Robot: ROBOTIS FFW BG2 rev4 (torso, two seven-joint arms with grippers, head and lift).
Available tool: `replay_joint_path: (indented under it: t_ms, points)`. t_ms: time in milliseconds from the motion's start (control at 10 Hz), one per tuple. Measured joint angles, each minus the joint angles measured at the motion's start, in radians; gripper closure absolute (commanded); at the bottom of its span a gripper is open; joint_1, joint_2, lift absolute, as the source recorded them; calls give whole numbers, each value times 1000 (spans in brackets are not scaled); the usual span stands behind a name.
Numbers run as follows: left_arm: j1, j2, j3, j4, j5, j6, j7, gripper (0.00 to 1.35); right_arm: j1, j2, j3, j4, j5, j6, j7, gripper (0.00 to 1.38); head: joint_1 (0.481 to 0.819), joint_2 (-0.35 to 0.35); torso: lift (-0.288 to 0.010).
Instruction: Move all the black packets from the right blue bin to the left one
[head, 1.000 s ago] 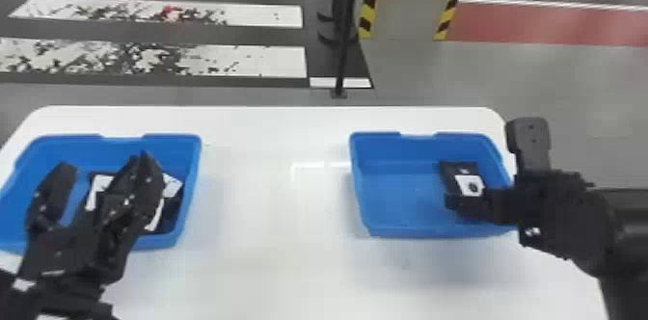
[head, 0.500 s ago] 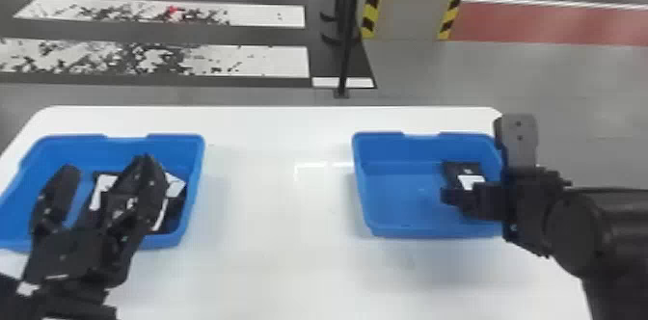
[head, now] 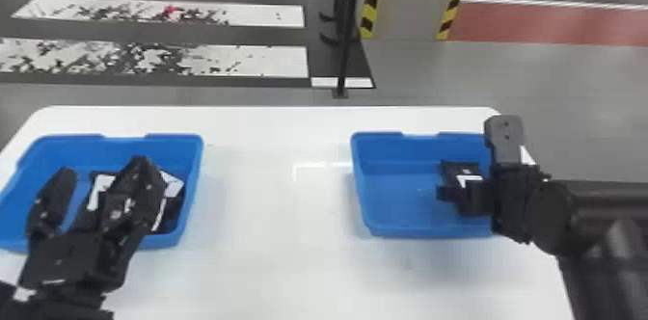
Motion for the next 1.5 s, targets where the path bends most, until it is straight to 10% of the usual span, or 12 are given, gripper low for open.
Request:
replay_joint_path:
  t_ms: [200,400,1500]
  points:
    - [2,0,0,10,2,-6,0,133,-8,1,-1,40,0,-26,-3,372,695,-100,-168]
    - [4,0,0,19,7,-12,-2,133,-10,-2,-1,56,-14,-39,4,1145,695,-96,-168]
    - [-1,-6,-8,42,22,-97,4,134,224,-11,-48,-162,-181,-364,280,1213,695,3,-168]
